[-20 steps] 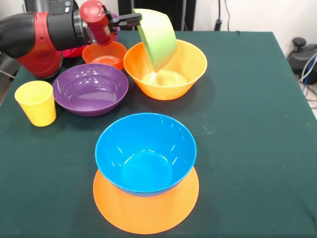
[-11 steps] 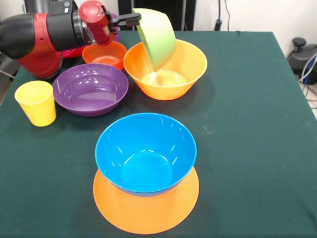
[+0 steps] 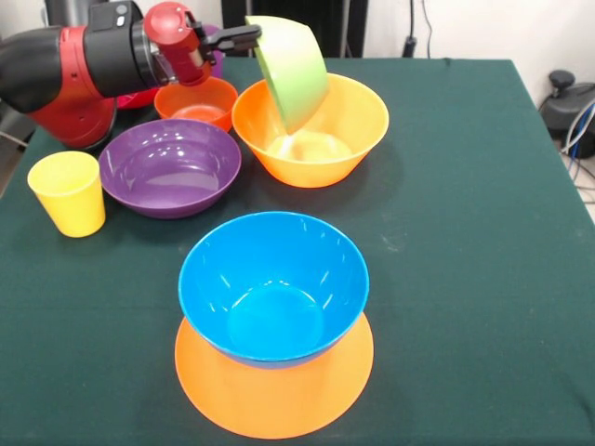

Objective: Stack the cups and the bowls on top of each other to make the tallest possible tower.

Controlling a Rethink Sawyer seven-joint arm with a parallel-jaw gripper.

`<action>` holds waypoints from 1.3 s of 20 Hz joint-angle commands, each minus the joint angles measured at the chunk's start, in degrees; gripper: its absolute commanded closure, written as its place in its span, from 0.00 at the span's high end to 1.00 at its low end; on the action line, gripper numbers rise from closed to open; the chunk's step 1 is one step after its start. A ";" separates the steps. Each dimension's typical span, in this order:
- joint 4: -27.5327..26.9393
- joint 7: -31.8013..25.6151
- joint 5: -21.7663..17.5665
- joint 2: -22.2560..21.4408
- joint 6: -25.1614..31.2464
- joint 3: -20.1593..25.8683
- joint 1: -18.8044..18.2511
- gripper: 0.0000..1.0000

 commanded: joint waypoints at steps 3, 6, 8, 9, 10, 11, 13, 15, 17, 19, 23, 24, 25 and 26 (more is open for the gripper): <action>-8.32 -14.65 3.02 3.07 5.85 -5.51 3.88 0.00; -8.77 -14.80 2.83 2.98 6.03 -5.56 4.03 0.00; -9.18 -14.90 2.99 3.13 6.38 -5.62 4.16 0.00; -9.14 -14.87 3.02 3.19 6.42 -5.65 4.15 0.00; -9.08 -14.83 3.17 3.41 6.44 -5.71 4.16 0.00; -8.91 -14.91 3.20 3.51 6.42 -5.76 4.05 0.00; -8.86 -15.07 3.42 3.93 6.40 -5.84 4.08 0.00; -8.97 -15.20 3.61 4.29 6.52 -5.94 4.20 0.00; -8.56 -15.06 3.69 4.41 6.15 -6.01 4.08 0.00; -7.90 -14.73 3.85 4.52 5.91 -6.14 3.83 0.00; -4.87 -12.69 4.19 4.05 4.22 -6.23 2.74 0.00; -3.44 -11.86 4.25 3.82 3.16 -6.10 2.19 0.00; -2.21 -11.26 4.32 3.75 2.44 -6.13 1.69 0.00; -0.11 -10.19 4.50 3.77 0.74 -6.00 0.90 0.00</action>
